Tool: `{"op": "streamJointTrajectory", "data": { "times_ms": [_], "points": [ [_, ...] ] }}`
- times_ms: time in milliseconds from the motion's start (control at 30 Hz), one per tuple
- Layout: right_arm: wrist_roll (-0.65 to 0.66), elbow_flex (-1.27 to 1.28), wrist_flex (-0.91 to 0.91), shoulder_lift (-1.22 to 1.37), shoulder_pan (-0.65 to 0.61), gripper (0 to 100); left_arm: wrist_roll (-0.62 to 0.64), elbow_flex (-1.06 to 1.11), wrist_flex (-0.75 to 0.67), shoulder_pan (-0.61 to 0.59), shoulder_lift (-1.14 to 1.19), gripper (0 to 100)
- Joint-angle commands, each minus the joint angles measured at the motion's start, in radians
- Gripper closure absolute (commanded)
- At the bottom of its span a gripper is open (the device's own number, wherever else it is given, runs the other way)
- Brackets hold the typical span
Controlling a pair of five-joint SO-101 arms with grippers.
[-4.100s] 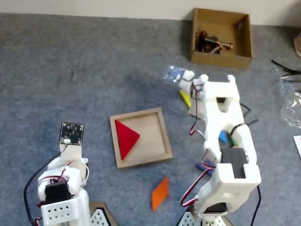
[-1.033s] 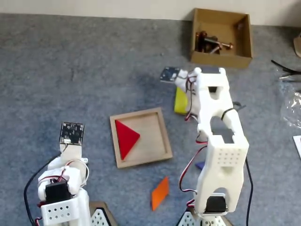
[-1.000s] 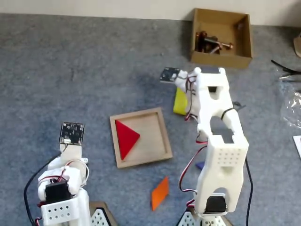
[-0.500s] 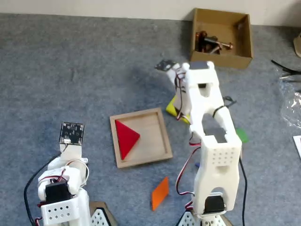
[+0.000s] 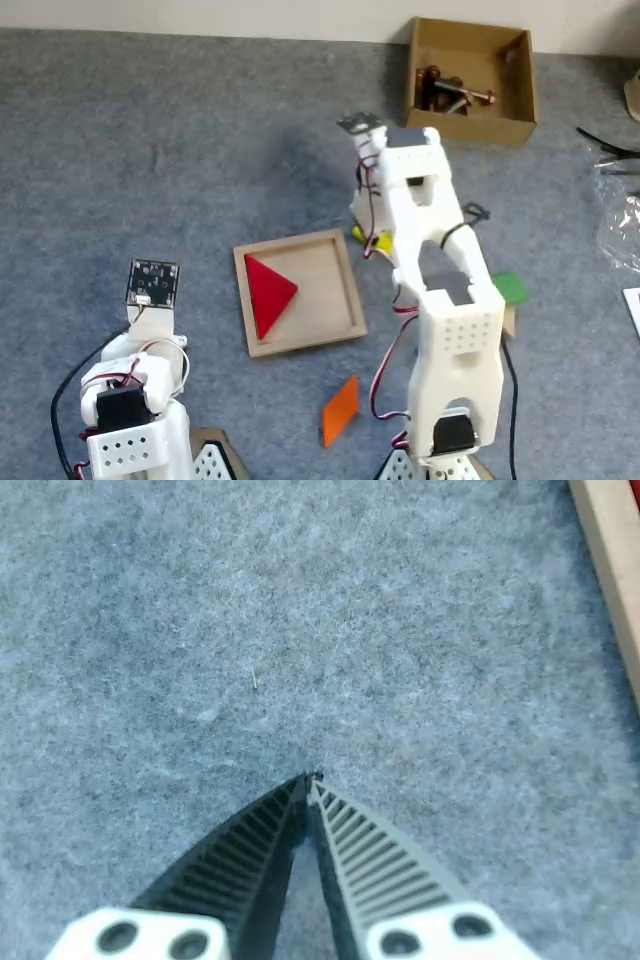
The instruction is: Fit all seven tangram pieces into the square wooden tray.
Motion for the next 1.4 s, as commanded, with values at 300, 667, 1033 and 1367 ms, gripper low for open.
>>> {"op": "streamJointTrajectory", "data": {
  "times_ms": [300,667,1033,1367],
  "points": [
    [-0.092,-0.058,0.002,-0.012,-0.056,70.7,0.003,0.019,0.002,-0.018,-0.005,99],
    [-0.236,-0.058,-0.077,-0.007,-0.056,63.6,0.003,0.019,0.002,-0.018,-0.005,99],
    [-0.298,-0.05,-0.166,-0.005,-0.058,63.6,0.003,0.019,0.002,-0.018,-0.005,99],
    [-0.298,-0.054,-0.219,0.059,-0.107,63.6,0.003,0.019,0.002,-0.018,-0.005,99]
  ]
}}
